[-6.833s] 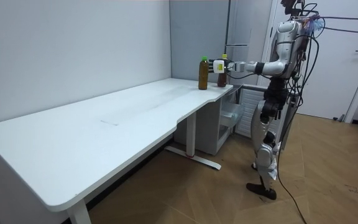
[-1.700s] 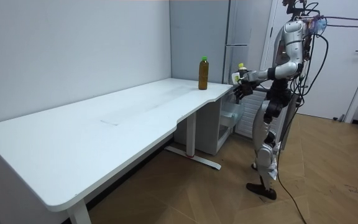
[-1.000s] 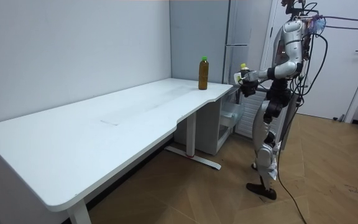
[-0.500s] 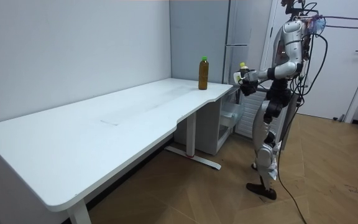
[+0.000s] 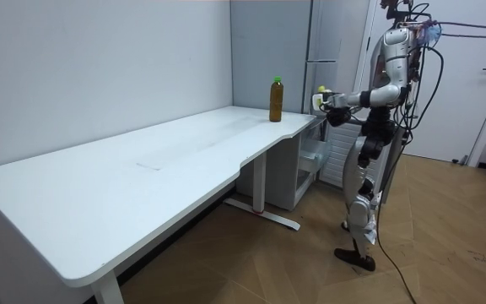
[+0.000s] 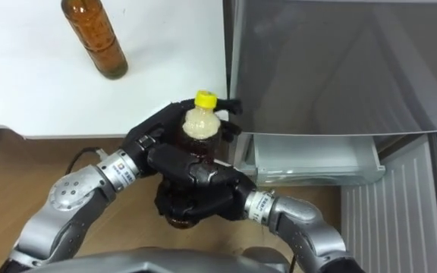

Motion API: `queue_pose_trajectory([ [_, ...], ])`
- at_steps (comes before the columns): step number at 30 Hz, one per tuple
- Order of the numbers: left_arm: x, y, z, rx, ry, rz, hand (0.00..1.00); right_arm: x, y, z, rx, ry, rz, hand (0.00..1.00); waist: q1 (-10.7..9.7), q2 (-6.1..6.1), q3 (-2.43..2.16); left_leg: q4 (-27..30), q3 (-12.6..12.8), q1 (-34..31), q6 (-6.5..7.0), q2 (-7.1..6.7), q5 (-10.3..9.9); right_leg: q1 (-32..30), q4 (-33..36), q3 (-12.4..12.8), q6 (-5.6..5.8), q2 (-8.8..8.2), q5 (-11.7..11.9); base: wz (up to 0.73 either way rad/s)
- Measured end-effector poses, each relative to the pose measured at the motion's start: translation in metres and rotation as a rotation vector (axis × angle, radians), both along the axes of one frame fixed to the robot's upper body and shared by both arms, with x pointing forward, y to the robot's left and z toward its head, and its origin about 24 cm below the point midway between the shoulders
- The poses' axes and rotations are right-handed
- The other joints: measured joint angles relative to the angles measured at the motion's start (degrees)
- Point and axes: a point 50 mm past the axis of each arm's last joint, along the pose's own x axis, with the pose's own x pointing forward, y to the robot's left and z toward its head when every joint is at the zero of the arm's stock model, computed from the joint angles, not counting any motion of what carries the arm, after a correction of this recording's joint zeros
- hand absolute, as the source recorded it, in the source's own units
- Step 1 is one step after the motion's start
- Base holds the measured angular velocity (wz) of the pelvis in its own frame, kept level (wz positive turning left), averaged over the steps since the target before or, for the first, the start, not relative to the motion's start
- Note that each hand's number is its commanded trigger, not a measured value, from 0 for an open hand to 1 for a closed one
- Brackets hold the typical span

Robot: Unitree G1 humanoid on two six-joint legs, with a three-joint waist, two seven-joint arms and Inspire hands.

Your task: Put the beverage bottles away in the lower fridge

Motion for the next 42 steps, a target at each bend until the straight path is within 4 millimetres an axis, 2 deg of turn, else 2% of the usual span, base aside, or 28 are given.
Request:
queue_pose_trajectory([
  [4,0.006,-0.003,0.021,-0.030,-0.115,0.011,0.00,-0.001,-0.001,0.000,0.014,0.005,-0.004,1.00,0.82,0.12,-0.06,-0.01,0.04,0.15,0.00,-0.01,0.00,-0.01,0.13,0.15,0.00,0.00,0.00,0.00],
  [7,0.008,-0.004,0.033,-0.060,-0.189,0.035,0.00,-0.006,-0.001,-0.002,0.022,0.020,0.001,1.00,1.20,0.31,-0.40,-0.13,0.15,0.51,0.00,-0.01,0.01,0.29,0.14,0.24,0.00,-0.02,0.00,0.00],
  [9,0.009,-0.002,0.039,-0.069,-0.218,0.053,0.00,-0.008,-0.002,-0.003,0.020,0.027,0.000,1.00,1.66,0.45,-0.42,-0.11,0.18,0.50,0.03,-0.05,0.03,0.29,0.14,0.60,0.00,-0.03,0.00,0.00],
  [13,0.016,0.006,0.057,-0.076,-0.300,0.127,0.00,-0.009,-0.010,-0.005,-0.008,0.033,-0.003,1.00,2.00,0.97,-0.36,-0.11,0.36,0.71,0.04,-0.05,0.03,0.29,0.29,1.05,0.00,0.01,0.00,-0.04],
  [20,0.020,0.022,0.079,-0.084,-0.423,0.248,0.00,-0.013,-0.024,-0.008,-0.037,0.048,-0.043,1.00,2.60,2.26,0.10,-0.16,0.41,0.97,0.04,-0.04,0.03,0.46,0.31,1.14,0.00,0.04,0.00,0.00],
  [22,0.020,0.026,0.084,-0.088,-0.450,0.280,0.00,-0.015,-0.027,-0.009,-0.044,0.054,-0.049,1.00,2.69,2.30,0.07,-0.20,0.40,0.98,0.04,-0.03,0.03,0.46,0.28,1.13,0.00,0.06,0.00,0.00],
  [25,0.019,0.035,0.101,-0.099,-0.535,0.333,0.00,-0.020,-0.032,-0.011,-0.048,0.070,-0.071,1.00,2.90,2.19,0.11,-0.28,0.42,1.02,0.04,-0.02,0.03,0.38,0.25,1.12,0.01,0.07,0.00,-0.01],
  [29,0.020,0.049,0.130,-0.109,-0.695,0.414,0.00,-0.027,-0.040,-0.014,-0.056,0.094,-0.117,1.00,4.34,2.13,0.08,-0.33,-0.02,0.96,0.04,-0.06,0.03,0.29,0.25,0.71,0.01,0.00,0.00,0.01],
  [32,0.020,0.058,0.142,-0.116,-0.781,0.486,0.00,-0.030,-0.044,-0.015,-0.061,0.103,-0.134,1.00,5.30,2.12,0.08,-0.28,-0.05,1.22,0.04,-0.09,0.04,0.63,0.23,0.46,0.02,-0.05,-0.01,0.03],
  [37,0.017,0.069,0.155,-0.095,-0.876,0.595,0.00,-0.036,-0.048,-0.018,-0.069,0.112,-0.149,1.00,6.54,2.09,0.03,-0.45,-0.16,1.52,0.05,-0.12,0.04,1.10,0.08,0.09,0.09,-0.10,-0.05,0.02],
  [42,0.012,0.085,0.163,-0.079,-0.942,0.713,0.00,-0.051,-0.063,-0.023,-0.090,0.154,-0.211,1.00,8.27,2.39,-0.03,-0.62,-0.10,2.11,0.05,-0.16,0.04,1.84,-0.41,0.06,0.09,-0.07,-0.05,0.00],
])
